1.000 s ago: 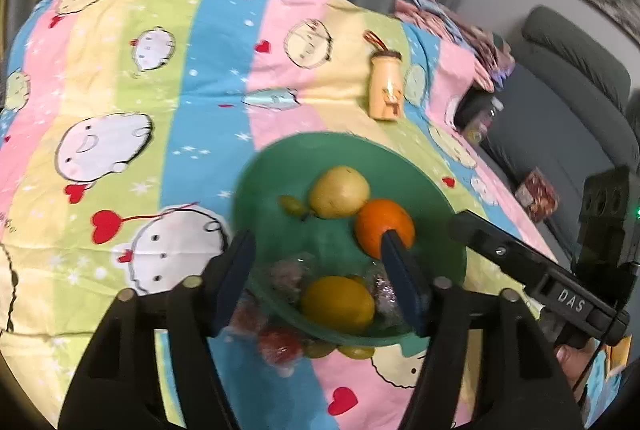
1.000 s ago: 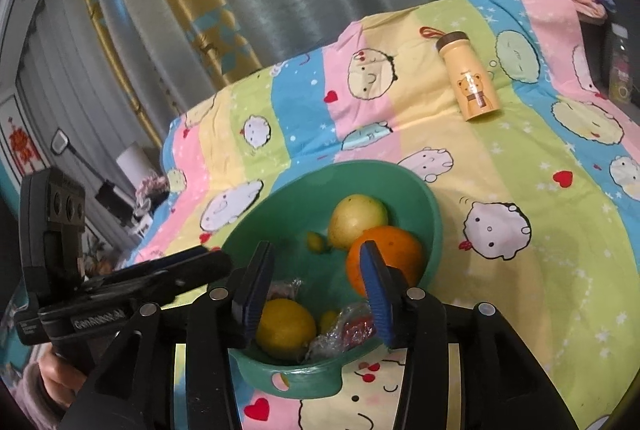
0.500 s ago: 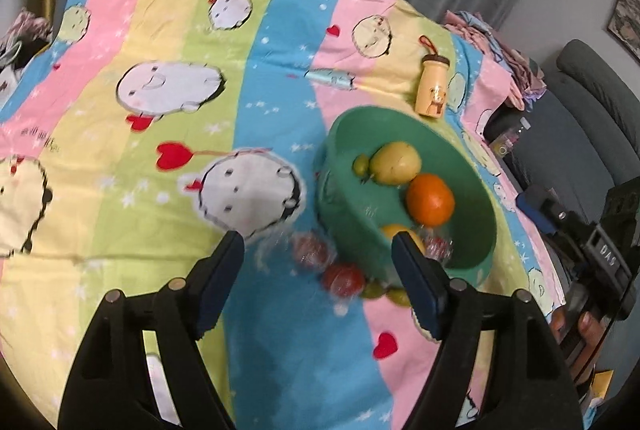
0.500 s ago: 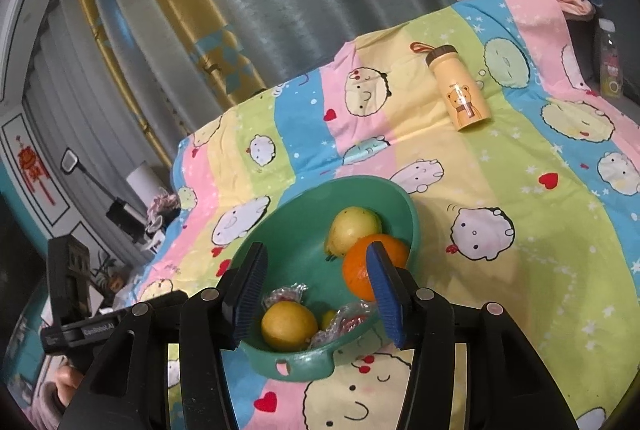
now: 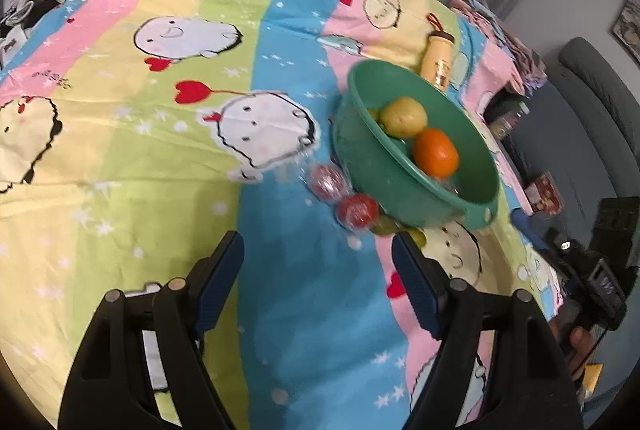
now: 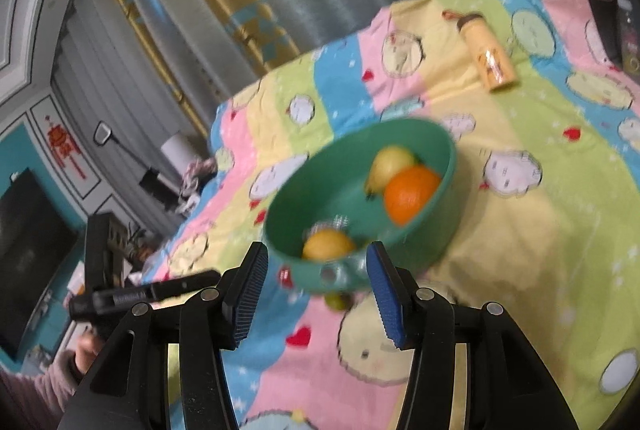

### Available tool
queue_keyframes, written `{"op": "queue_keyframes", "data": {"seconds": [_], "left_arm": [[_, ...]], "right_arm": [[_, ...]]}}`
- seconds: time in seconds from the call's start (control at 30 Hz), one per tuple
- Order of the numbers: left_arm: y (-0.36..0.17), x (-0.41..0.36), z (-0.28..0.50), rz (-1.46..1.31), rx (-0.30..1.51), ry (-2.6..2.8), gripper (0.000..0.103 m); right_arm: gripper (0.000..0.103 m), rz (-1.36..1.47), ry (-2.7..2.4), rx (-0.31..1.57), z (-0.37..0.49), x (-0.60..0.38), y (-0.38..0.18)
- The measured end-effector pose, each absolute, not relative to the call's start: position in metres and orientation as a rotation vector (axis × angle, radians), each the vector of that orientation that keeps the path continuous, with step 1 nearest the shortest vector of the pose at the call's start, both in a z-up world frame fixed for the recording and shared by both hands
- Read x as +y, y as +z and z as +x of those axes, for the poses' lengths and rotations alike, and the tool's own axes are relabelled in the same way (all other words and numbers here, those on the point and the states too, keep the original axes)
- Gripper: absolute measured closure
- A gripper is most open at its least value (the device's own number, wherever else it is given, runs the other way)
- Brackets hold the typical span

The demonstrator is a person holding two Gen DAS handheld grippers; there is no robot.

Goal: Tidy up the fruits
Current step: 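Withdraw the right tool from the bowl toward the remaining olives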

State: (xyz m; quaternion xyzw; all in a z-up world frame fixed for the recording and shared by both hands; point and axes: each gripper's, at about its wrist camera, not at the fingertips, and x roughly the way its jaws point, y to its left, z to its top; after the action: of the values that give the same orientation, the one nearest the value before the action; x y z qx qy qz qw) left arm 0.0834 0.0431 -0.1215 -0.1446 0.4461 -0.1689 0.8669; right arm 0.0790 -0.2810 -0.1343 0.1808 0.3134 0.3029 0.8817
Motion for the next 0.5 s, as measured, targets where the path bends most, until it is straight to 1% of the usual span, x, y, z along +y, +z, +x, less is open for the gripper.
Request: {"op": "queue_keyframes", "data": {"seconds": [0.1,0.37,0.5], "left_arm": [[-0.126,0.037,0.076,-0.304,0.944,-0.403,0.026],[-0.134,0.027,0.07,-0.298,0.969,-0.475,0.026],[-0.136,0.025,0.069,-0.302,0.969,-0.51,0.026]], "right_arm": [[0.051,0.342,0.653,0.693,0.076,-0.271,-0.142],[0.051,0.144,0.603,0.814,0.084,-0.236,-0.168],[0.051,0.063,0.572,0.846,0.093,-0.224,-0.177]]}}
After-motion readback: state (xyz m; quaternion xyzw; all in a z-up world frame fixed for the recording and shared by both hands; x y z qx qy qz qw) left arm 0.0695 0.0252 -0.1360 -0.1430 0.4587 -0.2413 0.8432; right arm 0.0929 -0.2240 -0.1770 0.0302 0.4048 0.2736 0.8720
